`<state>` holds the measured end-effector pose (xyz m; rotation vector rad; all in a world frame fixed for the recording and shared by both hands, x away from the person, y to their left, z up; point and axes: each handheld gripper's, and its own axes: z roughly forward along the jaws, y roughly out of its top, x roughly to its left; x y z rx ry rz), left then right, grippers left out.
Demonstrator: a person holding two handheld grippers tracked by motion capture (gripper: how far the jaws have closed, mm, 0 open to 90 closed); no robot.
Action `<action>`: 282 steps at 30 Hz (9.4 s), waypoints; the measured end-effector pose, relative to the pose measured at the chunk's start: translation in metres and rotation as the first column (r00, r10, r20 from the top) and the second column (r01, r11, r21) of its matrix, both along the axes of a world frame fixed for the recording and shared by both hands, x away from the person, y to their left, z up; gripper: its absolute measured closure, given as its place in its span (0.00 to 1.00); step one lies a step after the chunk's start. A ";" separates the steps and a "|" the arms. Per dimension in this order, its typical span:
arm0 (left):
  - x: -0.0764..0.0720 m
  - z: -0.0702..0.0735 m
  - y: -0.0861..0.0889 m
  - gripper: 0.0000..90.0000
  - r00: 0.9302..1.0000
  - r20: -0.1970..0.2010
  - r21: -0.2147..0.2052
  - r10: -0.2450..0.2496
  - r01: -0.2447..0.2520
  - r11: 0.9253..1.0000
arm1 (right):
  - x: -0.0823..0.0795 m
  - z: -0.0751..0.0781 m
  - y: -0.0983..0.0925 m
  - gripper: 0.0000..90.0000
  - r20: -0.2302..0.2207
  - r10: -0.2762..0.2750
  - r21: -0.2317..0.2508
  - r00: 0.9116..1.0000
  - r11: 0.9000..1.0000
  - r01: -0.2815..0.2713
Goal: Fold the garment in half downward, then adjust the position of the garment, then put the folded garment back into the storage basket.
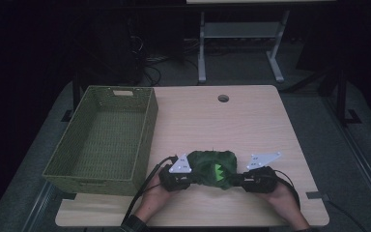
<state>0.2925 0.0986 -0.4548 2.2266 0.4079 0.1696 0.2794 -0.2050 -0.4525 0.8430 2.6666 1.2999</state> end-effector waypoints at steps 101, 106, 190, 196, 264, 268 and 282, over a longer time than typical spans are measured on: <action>0.026 -0.004 -0.030 1.00 0.990 -0.128 0.082 0.062 -0.052 0.995 | 0.103 0.002 0.008 1.00 -0.055 -0.089 -0.026 0.995 0.996 0.088; 0.034 -0.003 -0.024 1.00 0.990 -0.120 0.091 0.069 -0.059 0.994 | 0.089 0.003 0.000 1.00 -0.054 -0.085 -0.028 0.995 0.996 0.084; 0.068 0.019 -0.069 0.16 0.980 -0.134 0.285 -0.149 0.182 0.941 | 0.029 -0.030 -0.061 0.15 0.105 -0.435 -0.120 0.895 0.887 0.445; 0.067 0.010 -0.070 0.15 0.979 -0.129 0.318 -0.157 0.191 0.929 | 0.029 -0.030 -0.061 0.15 0.105 -0.435 -0.120 0.894 0.887 0.446; 0.070 0.114 -0.019 0.72 0.989 -0.147 0.286 0.035 0.008 0.958 | 0.029 -0.030 -0.061 0.15 0.103 -0.442 -0.119 0.891 0.884 0.452; 0.070 0.124 -0.010 0.72 0.990 -0.130 0.279 0.054 -0.016 0.960 | 0.029 -0.030 -0.061 0.15 0.103 -0.442 -0.119 0.891 0.884 0.452; 0.074 0.150 0.029 0.72 0.988 -0.094 0.287 0.124 -0.092 0.954 | 0.029 -0.030 -0.061 0.15 0.103 -0.442 -0.119 0.891 0.884 0.452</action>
